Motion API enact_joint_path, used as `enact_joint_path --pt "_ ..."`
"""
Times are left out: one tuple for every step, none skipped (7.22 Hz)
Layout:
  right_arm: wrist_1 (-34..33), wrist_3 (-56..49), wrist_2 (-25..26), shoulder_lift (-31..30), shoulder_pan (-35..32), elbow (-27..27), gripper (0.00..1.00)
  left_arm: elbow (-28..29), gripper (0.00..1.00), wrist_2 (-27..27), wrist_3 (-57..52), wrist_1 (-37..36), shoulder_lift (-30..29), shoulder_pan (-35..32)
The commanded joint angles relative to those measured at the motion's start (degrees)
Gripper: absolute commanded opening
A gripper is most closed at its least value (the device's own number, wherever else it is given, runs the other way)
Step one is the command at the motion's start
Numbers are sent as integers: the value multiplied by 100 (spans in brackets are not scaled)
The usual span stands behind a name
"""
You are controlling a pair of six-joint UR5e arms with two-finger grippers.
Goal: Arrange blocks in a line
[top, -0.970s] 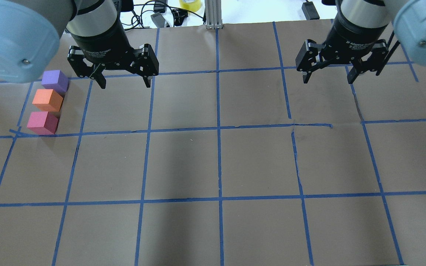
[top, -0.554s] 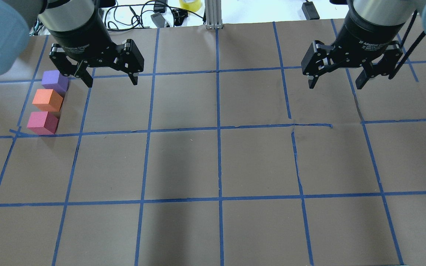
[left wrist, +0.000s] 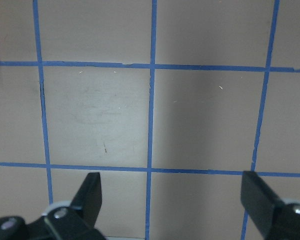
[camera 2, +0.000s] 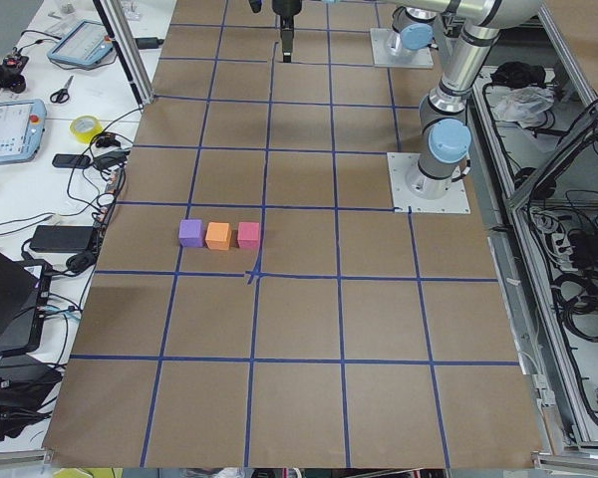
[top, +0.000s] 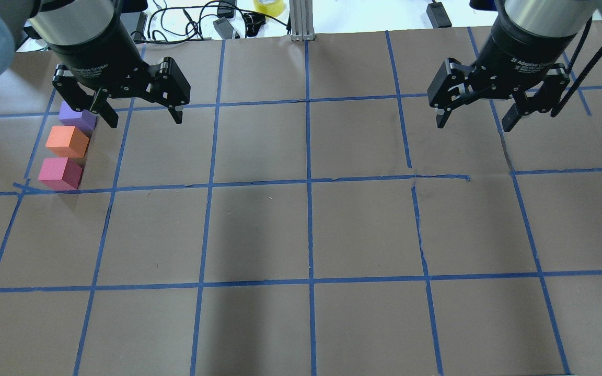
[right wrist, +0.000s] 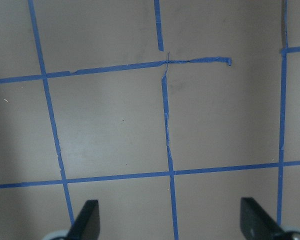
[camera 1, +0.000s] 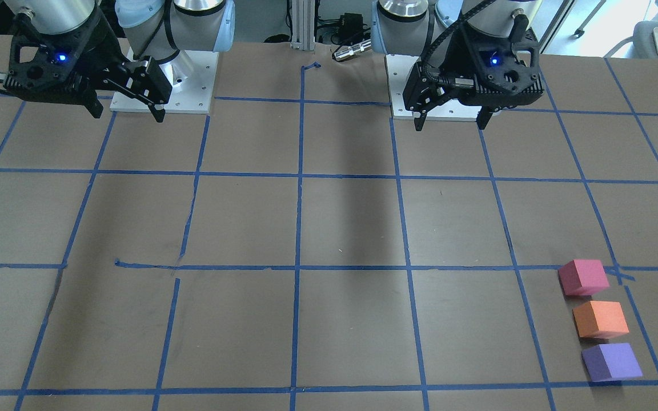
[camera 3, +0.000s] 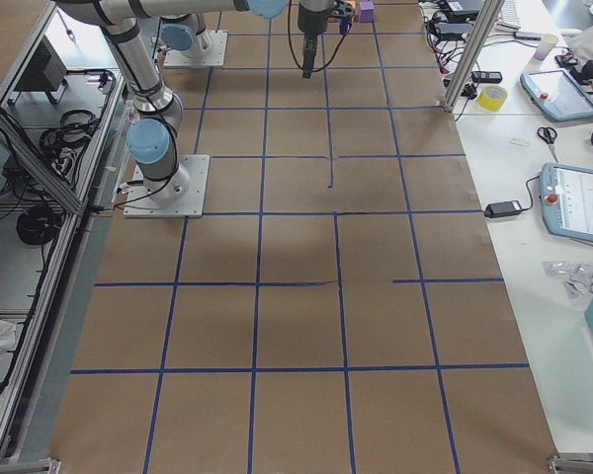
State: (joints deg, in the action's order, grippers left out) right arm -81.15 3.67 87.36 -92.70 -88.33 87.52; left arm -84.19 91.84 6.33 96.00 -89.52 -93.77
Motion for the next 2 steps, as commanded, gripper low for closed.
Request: enact_joint_path --pt "20 29 -8 -55 9 19 100 -1 100 10 -261 50 84 17" --pt "20 3 9 -63 0 37 100 -9 100 10 -272 59 93 26"
